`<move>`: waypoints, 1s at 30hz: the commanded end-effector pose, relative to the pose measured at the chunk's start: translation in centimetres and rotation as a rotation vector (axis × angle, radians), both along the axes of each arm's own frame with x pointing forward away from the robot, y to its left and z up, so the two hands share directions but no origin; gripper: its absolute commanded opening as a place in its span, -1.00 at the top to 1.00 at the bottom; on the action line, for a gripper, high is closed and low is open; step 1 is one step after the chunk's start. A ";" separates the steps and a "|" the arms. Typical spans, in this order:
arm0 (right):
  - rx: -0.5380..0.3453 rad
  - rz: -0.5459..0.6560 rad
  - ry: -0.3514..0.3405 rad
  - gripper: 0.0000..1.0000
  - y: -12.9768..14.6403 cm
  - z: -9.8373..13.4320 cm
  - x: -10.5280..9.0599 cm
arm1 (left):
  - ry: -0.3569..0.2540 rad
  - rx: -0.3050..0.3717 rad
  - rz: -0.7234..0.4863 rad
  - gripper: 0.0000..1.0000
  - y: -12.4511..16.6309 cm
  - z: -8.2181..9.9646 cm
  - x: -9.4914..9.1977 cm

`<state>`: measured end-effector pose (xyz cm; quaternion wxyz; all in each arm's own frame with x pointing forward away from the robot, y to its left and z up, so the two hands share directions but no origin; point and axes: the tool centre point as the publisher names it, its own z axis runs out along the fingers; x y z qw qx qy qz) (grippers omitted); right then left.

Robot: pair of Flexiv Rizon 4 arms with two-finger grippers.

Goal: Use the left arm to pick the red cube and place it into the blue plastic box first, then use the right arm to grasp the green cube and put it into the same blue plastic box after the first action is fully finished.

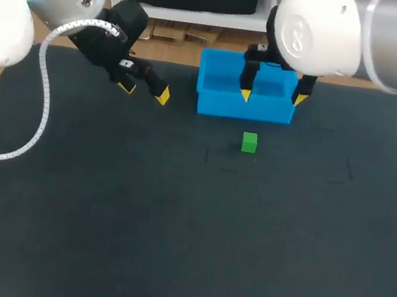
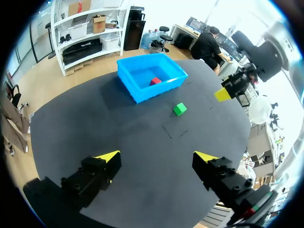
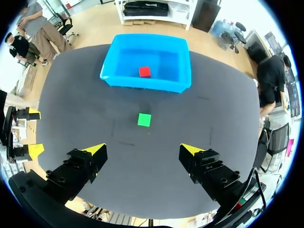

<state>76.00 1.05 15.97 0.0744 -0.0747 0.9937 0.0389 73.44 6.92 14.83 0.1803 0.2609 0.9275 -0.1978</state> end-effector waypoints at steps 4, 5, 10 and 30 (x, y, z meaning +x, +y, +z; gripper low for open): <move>-0.014 -0.012 0.041 -1.00 0.8 -0.9 0.9 | -0.001 -0.001 0.001 -1.00 0.0 0.0 0.0; -0.016 -0.014 0.045 -1.00 0.9 -1.1 0.9 | -0.001 -0.001 0.001 -1.00 0.0 0.0 0.0; -0.026 -0.024 0.065 -1.00 1.0 -2.1 0.8 | -0.001 -0.001 0.001 -1.00 0.0 0.0 0.0; -0.015 -0.039 0.063 -1.00 2.0 -5.4 0.8 | -0.001 -0.001 0.001 -1.00 0.0 0.0 0.0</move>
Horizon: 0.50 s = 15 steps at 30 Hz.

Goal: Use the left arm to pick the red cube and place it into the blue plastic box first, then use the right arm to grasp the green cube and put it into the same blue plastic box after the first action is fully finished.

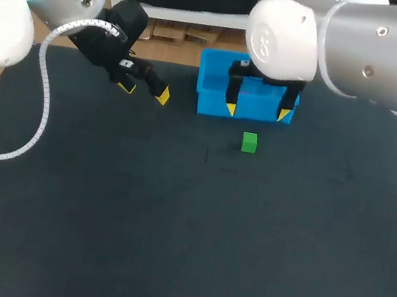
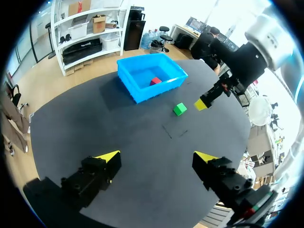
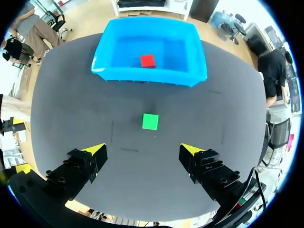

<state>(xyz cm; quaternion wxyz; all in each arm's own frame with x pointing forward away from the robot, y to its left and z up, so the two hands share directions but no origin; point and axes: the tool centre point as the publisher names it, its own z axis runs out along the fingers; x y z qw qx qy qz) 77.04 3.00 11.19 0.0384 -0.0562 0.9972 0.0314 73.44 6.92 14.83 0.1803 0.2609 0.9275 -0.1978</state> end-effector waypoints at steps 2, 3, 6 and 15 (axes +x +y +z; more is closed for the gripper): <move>0.006 -0.004 -0.010 -1.00 0.1 -1.1 -0.2 | -0.001 -0.001 0.001 -1.00 0.0 0.0 0.0; 0.007 -0.003 -0.009 -1.00 0.2 -1.3 -0.3 | -0.001 -0.001 0.001 -1.00 0.0 0.0 0.0; 0.008 0.000 -0.005 -1.00 0.3 -1.7 -0.4 | -0.001 -0.001 0.001 -1.00 0.0 0.0 0.0; 0.008 0.012 0.006 -1.00 0.3 -3.0 -0.6 | -0.001 -0.001 0.001 -1.00 0.0 0.0 0.0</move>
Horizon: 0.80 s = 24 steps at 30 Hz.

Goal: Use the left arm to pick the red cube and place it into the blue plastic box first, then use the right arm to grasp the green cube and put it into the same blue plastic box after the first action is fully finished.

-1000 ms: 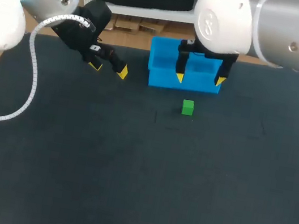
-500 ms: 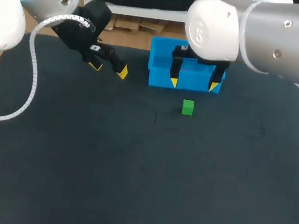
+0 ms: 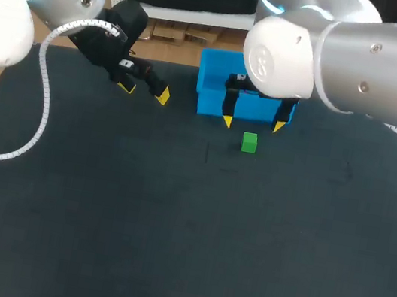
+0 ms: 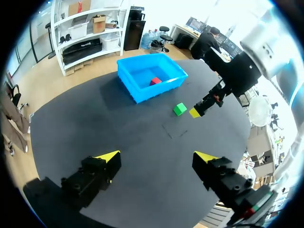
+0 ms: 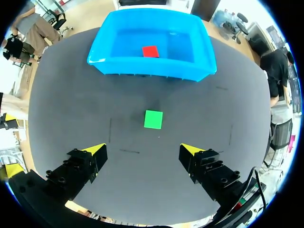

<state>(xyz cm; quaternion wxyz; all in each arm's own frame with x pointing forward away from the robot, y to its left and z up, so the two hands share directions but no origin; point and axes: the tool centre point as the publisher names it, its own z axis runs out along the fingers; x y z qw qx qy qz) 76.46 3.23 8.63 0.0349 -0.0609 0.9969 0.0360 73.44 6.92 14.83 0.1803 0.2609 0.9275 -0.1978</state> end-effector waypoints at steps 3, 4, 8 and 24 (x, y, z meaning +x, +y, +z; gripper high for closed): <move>-0.003 0.009 0.004 -1.00 0.1 -0.8 0.0 | -0.001 -0.001 0.001 -1.00 0.0 0.0 0.0; -0.004 0.013 0.005 -1.00 0.1 -0.9 0.0 | -0.001 -0.001 0.001 -1.00 0.0 0.0 0.0; -0.015 0.025 0.010 -1.00 0.0 -1.5 0.0 | -0.001 -0.001 0.001 -1.00 0.0 0.0 0.0; -0.027 0.050 0.023 -1.00 0.1 -3.1 1.7 | -0.001 -0.001 0.001 -1.00 0.0 0.0 0.0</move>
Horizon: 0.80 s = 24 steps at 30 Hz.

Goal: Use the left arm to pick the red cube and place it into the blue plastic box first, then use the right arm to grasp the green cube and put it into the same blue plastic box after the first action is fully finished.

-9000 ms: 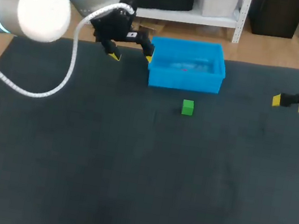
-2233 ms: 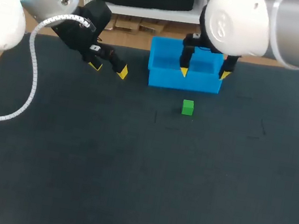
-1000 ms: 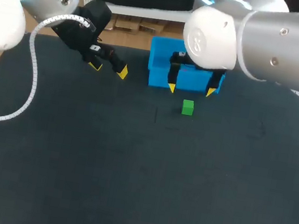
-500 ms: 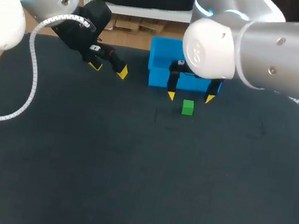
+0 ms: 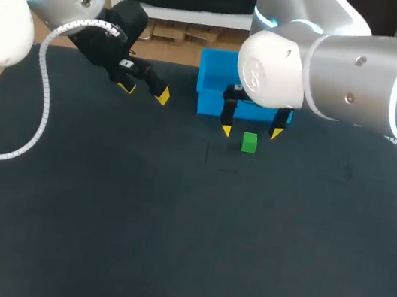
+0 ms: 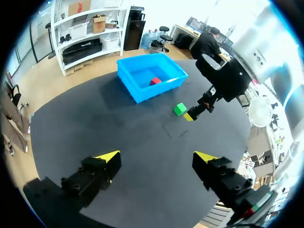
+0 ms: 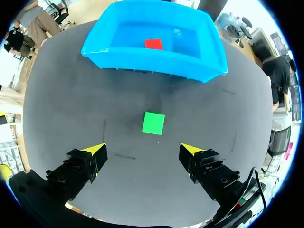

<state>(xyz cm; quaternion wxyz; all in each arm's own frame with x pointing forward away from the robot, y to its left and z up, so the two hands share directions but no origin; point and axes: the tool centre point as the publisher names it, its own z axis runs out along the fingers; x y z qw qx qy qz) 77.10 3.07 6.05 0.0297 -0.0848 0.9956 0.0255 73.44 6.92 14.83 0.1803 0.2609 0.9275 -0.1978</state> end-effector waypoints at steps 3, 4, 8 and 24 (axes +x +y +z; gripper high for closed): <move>-0.005 0.004 0.021 -1.00 0.4 -0.9 1.3 | -0.001 -0.001 0.001 -1.00 0.0 0.0 0.0; -0.005 0.004 0.022 -1.00 0.4 -1.1 1.4 | -0.001 -0.001 0.001 -1.00 0.0 0.0 0.0; -0.002 0.004 0.030 -1.00 0.6 -1.7 1.7 | -0.001 -0.001 0.001 -1.00 0.0 0.0 0.0; 0.001 0.007 0.045 -1.00 0.5 -3.5 2.3 | -0.001 -0.001 0.001 -1.00 0.0 0.0 0.0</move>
